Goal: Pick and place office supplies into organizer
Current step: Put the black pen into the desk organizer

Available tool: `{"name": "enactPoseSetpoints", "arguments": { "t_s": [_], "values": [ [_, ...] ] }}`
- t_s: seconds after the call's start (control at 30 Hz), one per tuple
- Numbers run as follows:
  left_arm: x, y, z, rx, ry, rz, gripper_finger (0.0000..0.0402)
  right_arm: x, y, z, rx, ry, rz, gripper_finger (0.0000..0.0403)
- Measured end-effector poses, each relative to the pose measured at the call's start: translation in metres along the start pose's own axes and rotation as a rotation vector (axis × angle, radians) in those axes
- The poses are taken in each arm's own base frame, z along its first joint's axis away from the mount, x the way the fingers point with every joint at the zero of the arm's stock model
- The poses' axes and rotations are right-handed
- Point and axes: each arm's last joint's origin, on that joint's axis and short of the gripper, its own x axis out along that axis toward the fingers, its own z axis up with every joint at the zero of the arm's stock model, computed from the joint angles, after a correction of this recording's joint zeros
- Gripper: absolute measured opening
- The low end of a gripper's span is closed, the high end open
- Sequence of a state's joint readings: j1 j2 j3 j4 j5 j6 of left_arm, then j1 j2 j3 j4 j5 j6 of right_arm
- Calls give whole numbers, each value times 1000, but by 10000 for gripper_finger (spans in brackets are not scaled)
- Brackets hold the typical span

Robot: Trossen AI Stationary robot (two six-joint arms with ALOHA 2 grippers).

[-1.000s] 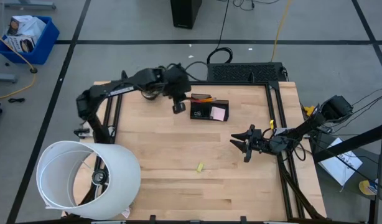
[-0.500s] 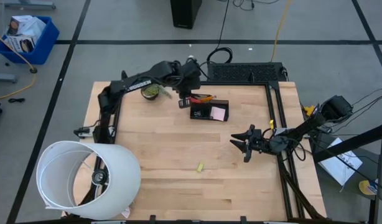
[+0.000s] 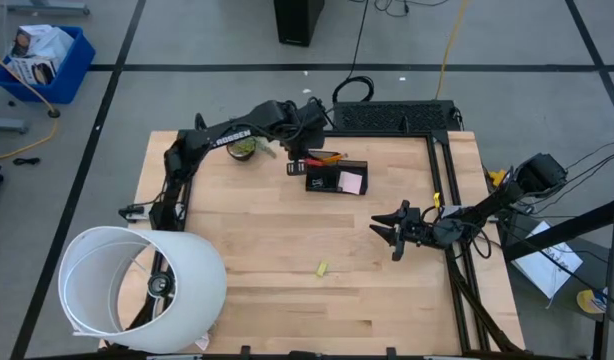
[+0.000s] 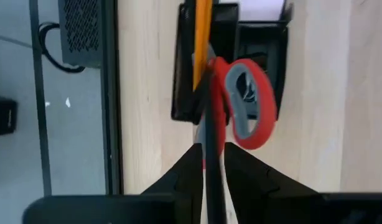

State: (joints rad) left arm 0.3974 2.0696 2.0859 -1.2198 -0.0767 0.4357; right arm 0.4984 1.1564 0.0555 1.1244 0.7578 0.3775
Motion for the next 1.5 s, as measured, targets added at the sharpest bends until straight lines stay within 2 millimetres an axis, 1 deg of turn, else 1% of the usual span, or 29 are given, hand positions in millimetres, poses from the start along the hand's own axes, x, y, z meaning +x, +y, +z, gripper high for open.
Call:
{"name": "enactPoseSetpoints", "arguments": {
  "t_s": [0.1,0.27,0.43,0.53,0.6,0.73,0.83,0.93,0.97,1.03,1.07,1.13,1.17,1.2,1.23,1.3,1.37,1.4,1.5],
  "values": [
    [-1,-1,3,17,-27,-6,63,0,0,0,0,0,0,132],
    [-1,-1,5,12,-57,-8,36,0,0,0,0,0,0,132],
    [-1,0,5,-6,-47,6,18,0,0,0,0,0,0,132],
    [0,1,3,-120,-17,42,9,0,0,0,0,0,0,132],
    [-1,7,2,-221,-48,15,4,0,0,0,0,0,0,132],
    [-1,17,5,-298,-177,-66,3,0,0,0,0,0,0,132],
    [0,25,5,-387,-217,-94,3,0,0,0,1,-1,0,132],
    [0,33,6,-398,-276,-119,2,0,0,0,0,0,0,132],
    [-3,35,7,-395,-311,-137,2,0,0,0,0,0,0,132],
    [-16,40,7,-388,-403,-180,2,0,0,0,0,0,0,132],
    [-25,41,10,-372,-470,-195,2,0,0,0,0,0,0,132],
    [-49,45,11,-357,-597,-214,2,0,0,0,0,0,0,132],
    [-56,46,11,-357,-641,-219,2,0,0,0,0,0,0,132],
    [-62,46,11,-358,-689,-215,2,0,0,0,-2,2,-1,132],
    [-63,46,11,-359,-734,-214,2,0,0,-1,-5,5,-2,132],
    [-60,43,5,-360,-803,-225,1,0,0,0,-2,2,-1,132],
    [-53,36,-5,-381,-878,-229,1,0,0,-1,-5,5,-2,132],
    [-49,33,-13,-402,-911,-228,1,0,0,-1,-5,5,-2,132],
    [-29,25,-37,-451,-1008,-206,1,0,0,-1,-5,5,-2,132]
  ]
}}
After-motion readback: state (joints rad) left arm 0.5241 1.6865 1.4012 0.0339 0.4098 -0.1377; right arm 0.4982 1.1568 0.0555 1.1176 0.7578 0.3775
